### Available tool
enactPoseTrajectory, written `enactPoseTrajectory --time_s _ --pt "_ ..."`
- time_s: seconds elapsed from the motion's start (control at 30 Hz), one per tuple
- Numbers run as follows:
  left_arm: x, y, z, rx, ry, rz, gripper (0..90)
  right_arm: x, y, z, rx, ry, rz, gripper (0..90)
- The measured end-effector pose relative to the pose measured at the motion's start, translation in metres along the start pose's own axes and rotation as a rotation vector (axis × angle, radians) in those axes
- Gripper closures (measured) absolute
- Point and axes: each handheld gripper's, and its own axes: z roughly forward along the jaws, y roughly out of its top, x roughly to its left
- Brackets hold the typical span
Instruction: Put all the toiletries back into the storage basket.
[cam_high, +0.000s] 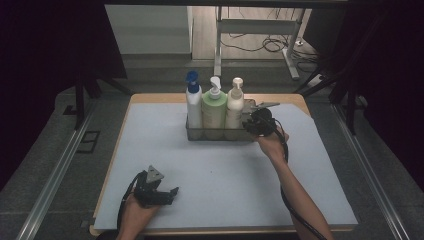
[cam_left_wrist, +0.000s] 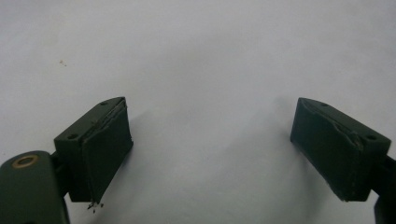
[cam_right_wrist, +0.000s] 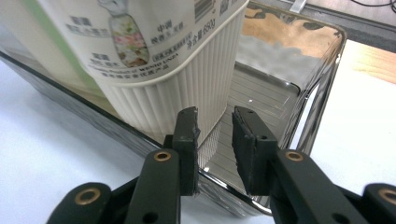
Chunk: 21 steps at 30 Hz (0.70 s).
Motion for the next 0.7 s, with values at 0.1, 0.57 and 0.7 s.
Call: enactPoseTrajectory --time_s 0.1,0.57,0.7 --pt "0.0 0.0 0.0 0.0 0.0 0.0 12.1 0.001 0.0 -0.004 -0.002 0.004 -0.006 67.3" --pt "0.0 0.0 0.0 -0.001 0.0 0.0 12.1 0.004 -0.001 -0.02 -0.021 0.026 -0.028 57.9" --pt "0.0 0.0 0.0 -0.001 0.0 0.0 12.1 0.003 -0.004 -0.026 -0.023 0.039 -0.03 53.4"
